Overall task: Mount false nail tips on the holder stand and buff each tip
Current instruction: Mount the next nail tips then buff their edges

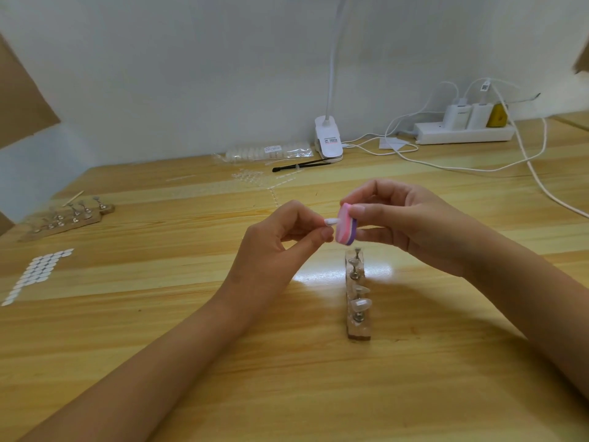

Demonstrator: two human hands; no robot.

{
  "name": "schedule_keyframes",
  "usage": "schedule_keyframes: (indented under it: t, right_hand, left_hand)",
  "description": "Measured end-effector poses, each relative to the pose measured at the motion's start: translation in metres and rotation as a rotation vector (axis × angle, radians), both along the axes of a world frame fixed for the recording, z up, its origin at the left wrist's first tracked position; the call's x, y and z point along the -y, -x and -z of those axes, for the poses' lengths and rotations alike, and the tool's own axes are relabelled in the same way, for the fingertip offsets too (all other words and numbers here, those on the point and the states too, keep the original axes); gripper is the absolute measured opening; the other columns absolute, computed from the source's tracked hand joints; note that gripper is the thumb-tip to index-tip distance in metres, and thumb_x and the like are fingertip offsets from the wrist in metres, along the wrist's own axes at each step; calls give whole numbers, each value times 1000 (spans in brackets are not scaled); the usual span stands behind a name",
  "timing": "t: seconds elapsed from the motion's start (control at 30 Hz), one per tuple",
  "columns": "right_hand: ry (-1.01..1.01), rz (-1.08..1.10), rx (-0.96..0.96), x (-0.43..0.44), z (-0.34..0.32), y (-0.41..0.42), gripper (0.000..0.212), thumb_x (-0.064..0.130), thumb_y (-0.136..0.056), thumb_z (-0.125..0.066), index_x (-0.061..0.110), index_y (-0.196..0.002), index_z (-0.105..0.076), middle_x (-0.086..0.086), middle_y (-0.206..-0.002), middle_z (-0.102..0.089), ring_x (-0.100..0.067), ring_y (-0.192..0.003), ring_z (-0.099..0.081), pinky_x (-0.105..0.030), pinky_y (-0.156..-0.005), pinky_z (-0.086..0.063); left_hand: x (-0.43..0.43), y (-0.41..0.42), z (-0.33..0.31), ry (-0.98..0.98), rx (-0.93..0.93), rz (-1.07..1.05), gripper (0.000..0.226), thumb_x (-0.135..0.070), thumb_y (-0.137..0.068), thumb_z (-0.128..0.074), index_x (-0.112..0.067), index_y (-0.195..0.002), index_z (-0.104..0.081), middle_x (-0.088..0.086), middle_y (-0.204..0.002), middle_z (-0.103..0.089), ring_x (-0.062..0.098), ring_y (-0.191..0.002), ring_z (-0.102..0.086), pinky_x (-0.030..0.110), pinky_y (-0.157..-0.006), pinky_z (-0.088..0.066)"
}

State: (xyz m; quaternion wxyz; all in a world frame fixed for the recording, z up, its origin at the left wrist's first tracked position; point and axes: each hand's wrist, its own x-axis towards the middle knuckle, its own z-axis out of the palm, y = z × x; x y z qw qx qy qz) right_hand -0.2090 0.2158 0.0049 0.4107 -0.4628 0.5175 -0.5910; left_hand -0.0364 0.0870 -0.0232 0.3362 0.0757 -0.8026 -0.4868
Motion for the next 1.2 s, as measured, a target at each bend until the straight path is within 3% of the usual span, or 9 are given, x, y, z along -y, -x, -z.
schedule_keyframes:
  t: [0.27, 0.37, 0.47, 0.63, 0.73, 0.87, 0.93, 1.07, 1.2]
  right_hand:
    - [-9, 25, 11, -1, 0, 2, 29, 23, -75, -73, 11, -101, -68, -3, -92, -72, -16, -88, -71, -20, -75, -56]
    - [-10, -5, 15, -2, -2, 3, 21, 21, -79, -73, 13, -99, -70, -3, -93, -72, -15, -87, -71, -20, -75, -56]
    - [-48, -97, -46, -4, -3, 1, 17, 25, -81, -74, 18, -96, -73, -2, -94, -72, -15, -88, -70, -21, -75, -56]
    - [-37, -9, -23, -1, -1, 0, 27, 27, -73, -74, 16, -98, -73, -4, -95, -72, -16, -87, -71, -20, -73, -56]
    - [-48, -6, -35, -1, 0, 0, 28, 26, -78, -71, 14, -103, -70, -3, -95, -72, -16, -88, -71, -22, -74, -56]
    - [-42, 106, -88, 0, 1, 3, 14, 16, -93, -60, 16, -101, -71, 3, -86, -69, -12, -84, -67, -24, -75, -57]
    - [-21, 134, -73, 0, 1, 2, 20, 11, -96, -53, 17, -98, -73, 1, -83, -66, -14, -82, -65, -26, -75, -57]
    - [176, 149, -331, -5, -4, -10, 27, 7, -98, -48, 15, -107, -72, -9, -77, -57, -17, -73, -59, -26, -74, -57]
    - [203, 170, -559, -7, -4, -16, 30, 1, -97, -51, 15, -113, -72, -3, -93, -57, -14, -72, -58, -26, -73, -58]
  left_hand:
    - [-2, 0, 0, 62, 13, -42, 5, -17, -88, -72, -21, -89, -69, -6, -88, -74, 13, -89, -69, 28, -86, -55]
    - [-2, 0, 0, 81, 19, -46, 5, -16, -89, -72, -17, -93, -70, -5, -88, -74, 15, -90, -69, 31, -87, -55]
    - [-2, 0, -1, 95, 10, -48, 6, -18, -89, -71, -19, -95, -70, -6, -89, -74, 16, -91, -69, 31, -87, -55]
    - [-2, 0, -1, 94, 14, -54, 8, -15, -90, -70, -22, -95, -69, -6, -91, -74, 17, -91, -69, 32, -86, -54]
    - [-2, 1, 0, 59, 28, -38, 6, -15, -90, -70, -18, -95, -69, -3, -91, -74, 18, -92, -69, 30, -87, -55]
    - [-3, 1, 1, -8, 63, 5, 9, -16, -90, -70, -14, -98, -69, -3, -89, -74, 13, -91, -70, 25, -86, -54]
    - [-3, 1, 1, -71, 74, 23, 12, -23, -87, -72, -18, -98, -69, -3, -88, -74, 13, -91, -71, 26, -87, -55]
    - [-2, 2, -1, -202, 68, 48, 16, -34, -81, -69, -25, -94, -69, -3, -85, -75, 10, -87, -71, 21, -83, -54]
    - [3, 3, 1, -267, 58, 29, 6, -17, -90, -68, -17, -96, -68, -3, -81, -75, 8, -82, -71, 17, -78, -51]
